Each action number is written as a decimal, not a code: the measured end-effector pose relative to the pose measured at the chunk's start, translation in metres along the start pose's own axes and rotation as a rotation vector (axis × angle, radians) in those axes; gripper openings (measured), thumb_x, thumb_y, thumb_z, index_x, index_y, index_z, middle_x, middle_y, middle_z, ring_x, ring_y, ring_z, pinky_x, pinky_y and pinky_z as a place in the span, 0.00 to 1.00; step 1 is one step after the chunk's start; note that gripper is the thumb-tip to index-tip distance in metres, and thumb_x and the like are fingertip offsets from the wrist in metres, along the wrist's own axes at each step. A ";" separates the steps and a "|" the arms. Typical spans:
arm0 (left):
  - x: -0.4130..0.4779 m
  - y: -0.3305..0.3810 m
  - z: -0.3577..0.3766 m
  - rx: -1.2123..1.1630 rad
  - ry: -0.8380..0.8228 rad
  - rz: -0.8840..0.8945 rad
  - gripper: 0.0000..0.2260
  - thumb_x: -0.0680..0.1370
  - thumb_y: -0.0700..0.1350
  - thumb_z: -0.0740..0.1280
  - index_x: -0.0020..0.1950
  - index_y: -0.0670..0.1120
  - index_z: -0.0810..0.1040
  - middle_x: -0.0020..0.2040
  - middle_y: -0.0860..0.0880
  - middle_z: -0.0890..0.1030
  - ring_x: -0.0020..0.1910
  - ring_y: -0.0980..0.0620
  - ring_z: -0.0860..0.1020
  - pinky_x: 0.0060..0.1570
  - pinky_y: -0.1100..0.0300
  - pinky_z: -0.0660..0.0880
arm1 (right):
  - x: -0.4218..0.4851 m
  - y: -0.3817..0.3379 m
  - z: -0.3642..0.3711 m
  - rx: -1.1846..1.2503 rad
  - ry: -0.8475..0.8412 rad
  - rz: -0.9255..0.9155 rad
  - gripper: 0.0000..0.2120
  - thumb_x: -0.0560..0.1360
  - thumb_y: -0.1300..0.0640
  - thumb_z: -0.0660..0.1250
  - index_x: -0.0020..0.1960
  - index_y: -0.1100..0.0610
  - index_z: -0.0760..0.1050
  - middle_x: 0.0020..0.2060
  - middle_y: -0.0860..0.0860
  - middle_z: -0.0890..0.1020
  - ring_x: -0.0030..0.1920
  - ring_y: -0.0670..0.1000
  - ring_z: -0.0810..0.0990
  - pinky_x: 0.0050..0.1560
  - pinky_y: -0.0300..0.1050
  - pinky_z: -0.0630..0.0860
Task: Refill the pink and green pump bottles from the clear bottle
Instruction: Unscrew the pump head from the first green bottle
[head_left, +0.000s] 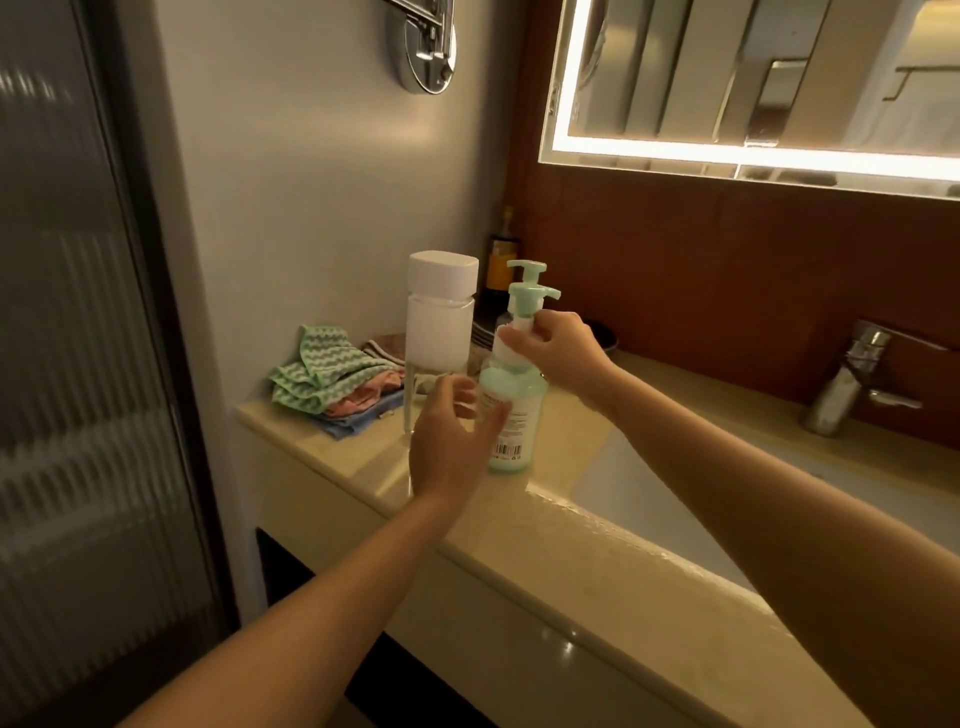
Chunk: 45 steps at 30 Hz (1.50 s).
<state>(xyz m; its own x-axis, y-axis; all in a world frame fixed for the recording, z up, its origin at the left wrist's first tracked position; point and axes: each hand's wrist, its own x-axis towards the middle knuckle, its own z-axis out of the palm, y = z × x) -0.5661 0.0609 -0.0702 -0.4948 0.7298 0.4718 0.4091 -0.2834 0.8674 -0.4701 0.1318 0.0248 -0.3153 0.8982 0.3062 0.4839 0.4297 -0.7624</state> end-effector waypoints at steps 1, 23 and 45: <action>-0.004 0.002 0.002 -0.022 -0.025 -0.006 0.23 0.70 0.56 0.71 0.59 0.48 0.70 0.54 0.53 0.76 0.51 0.56 0.75 0.48 0.59 0.75 | -0.009 0.001 -0.004 -0.004 -0.005 -0.025 0.18 0.75 0.50 0.66 0.59 0.61 0.74 0.51 0.54 0.79 0.48 0.49 0.78 0.40 0.36 0.73; -0.029 0.012 -0.001 -0.220 -0.364 -0.118 0.27 0.69 0.52 0.72 0.65 0.51 0.68 0.58 0.51 0.77 0.55 0.54 0.75 0.52 0.59 0.74 | -0.069 -0.005 -0.017 -0.125 0.113 0.010 0.27 0.68 0.41 0.70 0.59 0.56 0.71 0.54 0.53 0.77 0.53 0.52 0.78 0.54 0.50 0.78; -0.032 0.012 0.000 -0.236 -0.345 -0.087 0.28 0.68 0.52 0.72 0.66 0.50 0.68 0.57 0.51 0.77 0.53 0.55 0.75 0.47 0.64 0.73 | -0.071 -0.011 -0.025 0.070 -0.047 0.002 0.27 0.72 0.55 0.70 0.68 0.56 0.65 0.63 0.53 0.74 0.59 0.51 0.74 0.56 0.45 0.74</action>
<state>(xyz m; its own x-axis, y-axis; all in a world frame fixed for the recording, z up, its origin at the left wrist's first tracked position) -0.5457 0.0339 -0.0752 -0.2179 0.9112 0.3497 0.1705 -0.3172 0.9329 -0.4321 0.0662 0.0258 -0.3532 0.8931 0.2787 0.4266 0.4188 -0.8016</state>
